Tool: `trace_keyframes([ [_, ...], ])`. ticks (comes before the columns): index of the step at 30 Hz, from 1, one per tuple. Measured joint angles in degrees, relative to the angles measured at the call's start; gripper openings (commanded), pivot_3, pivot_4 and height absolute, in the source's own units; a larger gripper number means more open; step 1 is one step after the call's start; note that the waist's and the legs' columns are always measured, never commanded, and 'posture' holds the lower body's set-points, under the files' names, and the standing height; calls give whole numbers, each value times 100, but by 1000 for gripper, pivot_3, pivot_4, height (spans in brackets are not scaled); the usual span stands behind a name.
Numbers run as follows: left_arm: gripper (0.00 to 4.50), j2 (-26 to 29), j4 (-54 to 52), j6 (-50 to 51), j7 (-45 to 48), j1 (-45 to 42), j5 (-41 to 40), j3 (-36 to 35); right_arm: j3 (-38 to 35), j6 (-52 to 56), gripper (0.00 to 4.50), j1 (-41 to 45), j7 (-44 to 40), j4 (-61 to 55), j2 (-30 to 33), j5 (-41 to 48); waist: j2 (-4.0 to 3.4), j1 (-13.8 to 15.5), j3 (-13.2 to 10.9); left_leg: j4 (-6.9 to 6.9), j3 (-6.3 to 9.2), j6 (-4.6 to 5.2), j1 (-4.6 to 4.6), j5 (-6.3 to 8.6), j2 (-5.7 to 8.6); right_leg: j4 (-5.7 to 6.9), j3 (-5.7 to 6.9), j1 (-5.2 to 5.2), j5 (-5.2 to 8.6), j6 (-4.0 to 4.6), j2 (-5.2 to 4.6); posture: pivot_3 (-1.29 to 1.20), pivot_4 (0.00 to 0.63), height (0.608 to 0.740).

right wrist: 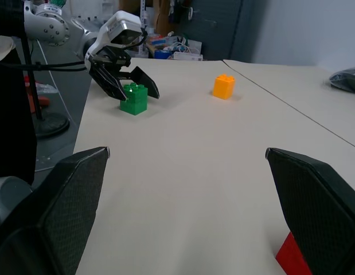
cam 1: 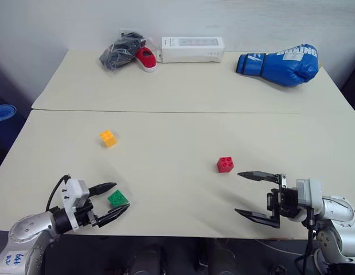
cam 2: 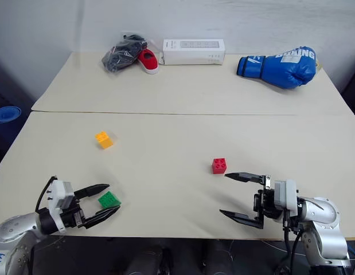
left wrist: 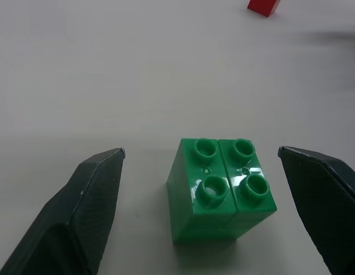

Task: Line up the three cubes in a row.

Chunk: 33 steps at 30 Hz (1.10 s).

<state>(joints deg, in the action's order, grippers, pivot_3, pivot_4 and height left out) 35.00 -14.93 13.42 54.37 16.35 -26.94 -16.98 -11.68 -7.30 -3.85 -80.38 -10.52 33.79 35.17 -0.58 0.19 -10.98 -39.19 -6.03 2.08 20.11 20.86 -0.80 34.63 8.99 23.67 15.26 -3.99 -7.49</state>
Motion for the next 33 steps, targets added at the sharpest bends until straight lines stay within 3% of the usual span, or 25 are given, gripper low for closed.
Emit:
trace_keyframes([
  [8,1647,138,8,-193,-27,80,226,135,1,2,4500,57,94,-7,75,-17,0,0,0,0,2,1,1,0,-1,-2,0,1,0,1,-1,0,150,740],
  [9,1491,189,15,-204,10,37,230,136,0,1,4500,62,111,-7,82,-26,0,5,0,0,2,1,0,0,-1,-2,0,1,0,1,-1,0,150,740],
  [14,1504,587,89,20,514,-974,156,579,-74,2,4500,-31,270,-50,114,-39,-1,132,0,-2,2,2,1,-2,0,1,2,0,0,1,-2,0,150,740],
  [18,1504,684,556,331,1168,-2992,227,1515,-382,0,4500,-373,309,-104,276,15,-2,261,0,-5,7,9,8,-10,14,7,13,-7,-4,-7,-2,0,150,740],
  [20,1504,370,1020,261,1413,-4064,509,2099,-576,3,4500,-501,374,-133,352,31,-4,265,3,-6,-3,19,4,-17,23,20,9,-14,-9,-16,6,0,150,740],
  [24,1504,-436,2313,-101,1644,-5309,1168,3075,-827,0,4500,-673,549,-157,383,34,1,210,2,-6,-30,27,4,-22,27,9,13,-9,-16,-29,54,0,150,740],
  [28,1504,-948,3703,-743,1703,-5857,1765,3563,-923,-2,4500,-838,752,-219,378,23,8,110,-2,-7,-38,25,1,-22,7,1,9,-7,-19,-33,78,0,150,740],
  [33,1504,-1404,4649,-1165,1519,-6141,2047,3581,-954,-14,4500,-1009,993,-395,360,17,11,125,-4,-12,-27,21,3,-25,4,7,-13,-6,-19,-32,71,0,150,740],
])
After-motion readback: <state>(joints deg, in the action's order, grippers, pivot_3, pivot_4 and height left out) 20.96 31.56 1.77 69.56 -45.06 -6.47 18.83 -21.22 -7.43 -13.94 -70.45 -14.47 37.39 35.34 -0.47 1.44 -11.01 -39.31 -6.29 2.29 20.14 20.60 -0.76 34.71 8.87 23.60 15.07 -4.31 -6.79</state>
